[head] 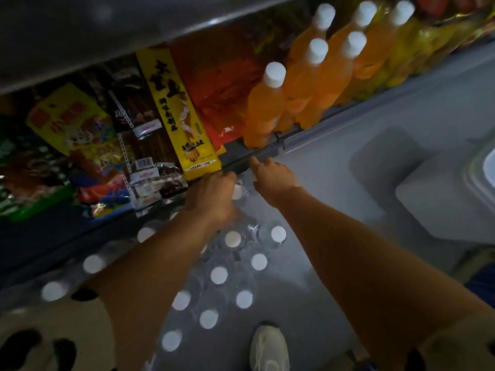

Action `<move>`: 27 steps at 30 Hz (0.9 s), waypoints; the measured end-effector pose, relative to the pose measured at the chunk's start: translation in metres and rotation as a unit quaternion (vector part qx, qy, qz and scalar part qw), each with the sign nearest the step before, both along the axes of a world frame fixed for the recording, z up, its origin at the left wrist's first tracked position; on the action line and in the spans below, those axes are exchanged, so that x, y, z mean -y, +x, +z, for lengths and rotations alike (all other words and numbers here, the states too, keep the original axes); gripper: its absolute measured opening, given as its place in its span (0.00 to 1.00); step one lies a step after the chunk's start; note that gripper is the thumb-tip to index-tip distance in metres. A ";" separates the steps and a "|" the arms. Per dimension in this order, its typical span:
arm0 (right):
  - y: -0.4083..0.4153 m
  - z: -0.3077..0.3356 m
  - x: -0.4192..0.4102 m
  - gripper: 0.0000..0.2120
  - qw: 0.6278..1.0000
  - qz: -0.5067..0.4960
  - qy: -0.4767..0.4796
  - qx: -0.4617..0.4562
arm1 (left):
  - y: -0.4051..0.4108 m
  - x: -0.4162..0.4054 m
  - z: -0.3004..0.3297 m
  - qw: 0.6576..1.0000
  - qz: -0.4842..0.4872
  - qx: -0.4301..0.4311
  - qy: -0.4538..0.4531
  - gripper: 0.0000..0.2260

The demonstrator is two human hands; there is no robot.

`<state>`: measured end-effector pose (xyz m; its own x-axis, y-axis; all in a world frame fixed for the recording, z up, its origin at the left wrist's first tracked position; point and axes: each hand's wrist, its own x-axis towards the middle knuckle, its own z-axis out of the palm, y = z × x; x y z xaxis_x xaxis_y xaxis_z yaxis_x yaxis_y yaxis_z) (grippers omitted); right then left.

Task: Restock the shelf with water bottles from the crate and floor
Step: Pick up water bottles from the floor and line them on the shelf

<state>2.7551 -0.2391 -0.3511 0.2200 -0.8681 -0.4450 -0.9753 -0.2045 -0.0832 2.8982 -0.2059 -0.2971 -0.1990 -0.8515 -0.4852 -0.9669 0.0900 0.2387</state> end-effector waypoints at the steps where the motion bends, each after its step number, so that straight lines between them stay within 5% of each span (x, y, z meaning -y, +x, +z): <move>1: 0.000 0.002 0.001 0.22 1.000 0.015 0.002 0.002 | 0.002 0.000 0.001 1.000 0.002 -0.004 0.003 0.16; 5: -0.012 0.043 0.000 0.24 0.999 0.028 0.015 0.024 | 0.005 -0.001 0.025 1.000 -0.004 -0.027 0.009 0.23; 11: -0.042 0.198 -0.013 0.28 0.994 0.028 0.022 0.101 | -0.007 -0.004 0.130 0.995 0.003 -0.097 0.003 0.22; 27: -0.062 0.771 -0.097 0.13 0.980 0.058 -0.154 0.114 | -0.016 -0.061 0.606 0.981 -0.116 -0.146 -0.061 0.28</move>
<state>2.6934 -0.1424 0.4200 0.3883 -0.9167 -0.0947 -0.9074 -0.3624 -0.2127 2.8827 -0.1448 0.3087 -0.5098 -0.8147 -0.2764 -0.8092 0.3449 0.4757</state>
